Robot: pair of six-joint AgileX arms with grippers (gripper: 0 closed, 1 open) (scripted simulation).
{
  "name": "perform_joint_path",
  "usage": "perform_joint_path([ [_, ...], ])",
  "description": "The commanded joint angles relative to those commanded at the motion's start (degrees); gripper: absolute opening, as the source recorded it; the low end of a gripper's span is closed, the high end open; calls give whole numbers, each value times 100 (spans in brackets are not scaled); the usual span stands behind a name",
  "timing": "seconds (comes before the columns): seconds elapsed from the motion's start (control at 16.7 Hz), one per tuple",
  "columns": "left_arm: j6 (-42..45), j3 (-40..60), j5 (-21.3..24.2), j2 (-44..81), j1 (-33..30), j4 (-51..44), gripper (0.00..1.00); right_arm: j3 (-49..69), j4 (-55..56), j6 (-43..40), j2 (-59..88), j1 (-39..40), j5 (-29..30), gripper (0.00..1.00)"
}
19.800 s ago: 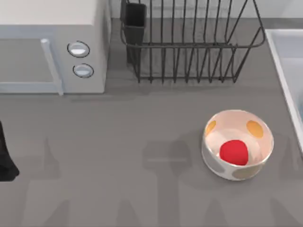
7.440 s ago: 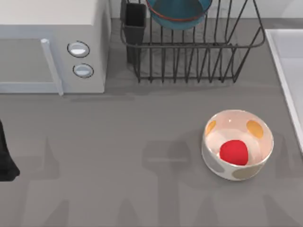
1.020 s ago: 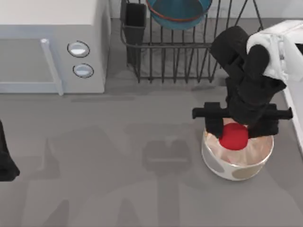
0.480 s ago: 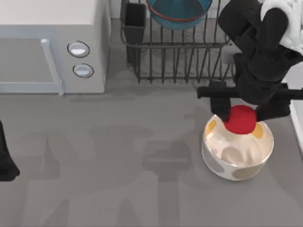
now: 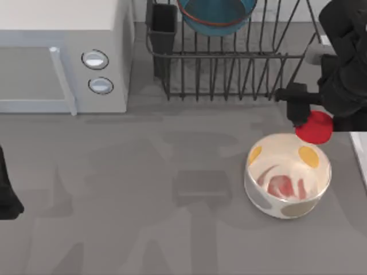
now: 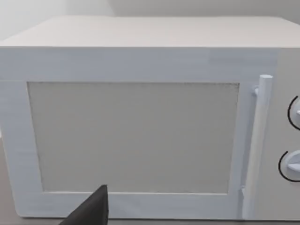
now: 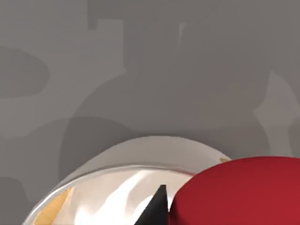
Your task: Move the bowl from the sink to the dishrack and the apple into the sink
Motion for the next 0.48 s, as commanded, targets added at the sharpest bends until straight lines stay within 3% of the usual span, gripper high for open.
perform_joint_path([
  [0.48,0,0,0,0,0,0,100,-2267,3972,-1178,-205,-2345,-1023,0],
])
